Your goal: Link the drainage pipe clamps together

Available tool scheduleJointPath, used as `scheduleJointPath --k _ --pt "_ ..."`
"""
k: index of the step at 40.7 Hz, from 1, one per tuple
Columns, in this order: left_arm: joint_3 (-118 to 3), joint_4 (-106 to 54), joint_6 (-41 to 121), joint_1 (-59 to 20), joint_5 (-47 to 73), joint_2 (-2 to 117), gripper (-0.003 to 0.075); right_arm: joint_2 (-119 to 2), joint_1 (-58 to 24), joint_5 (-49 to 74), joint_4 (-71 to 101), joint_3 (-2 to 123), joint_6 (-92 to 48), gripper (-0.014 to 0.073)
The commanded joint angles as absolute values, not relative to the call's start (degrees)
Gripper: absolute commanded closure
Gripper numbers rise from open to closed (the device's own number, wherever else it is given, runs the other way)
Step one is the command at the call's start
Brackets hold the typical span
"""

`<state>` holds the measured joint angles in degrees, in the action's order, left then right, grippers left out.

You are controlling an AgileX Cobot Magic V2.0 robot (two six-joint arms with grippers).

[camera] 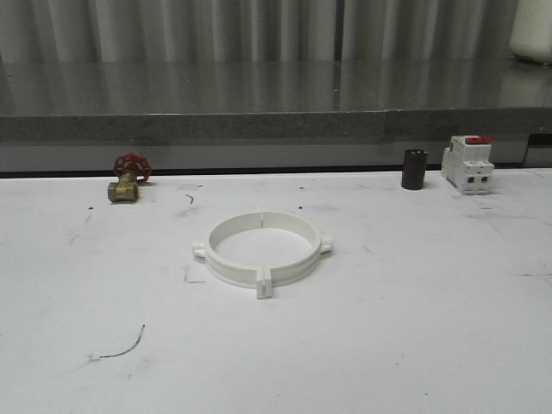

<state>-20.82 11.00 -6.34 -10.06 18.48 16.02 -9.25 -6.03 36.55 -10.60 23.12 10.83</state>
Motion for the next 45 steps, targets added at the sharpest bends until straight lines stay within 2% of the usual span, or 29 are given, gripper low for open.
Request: scheduleJointPath --k 1,18,27,39,45 --pt "-22.44 11.08 -6.42 -10.11 14.01 16.36 0.0741 -9.76 -5.64 31.99 -11.95 24.66 10.29 0.0656" --pt "-21.53 10.95 -6.42 -10.11 13.13 15.95 0.0741 -9.76 -5.64 31.99 -11.95 24.66 10.29 0.0656" --pt "-11.79 -5.94 7.01 -6.89 4.63 9.61 0.0741 -9.76 -5.64 32.04 -11.95 24.66 10.29 0.0656" --pt "-0.52 -5.16 7.01 -1.99 2.87 -1.56 0.0741 -9.76 -5.64 32.04 -11.95 24.66 10.29 0.0656" --pt "0.46 -5.16 7.01 -2.01 2.81 -1.43 0.0741 -9.76 -5.64 32.17 -11.90 24.66 10.29 0.0656"
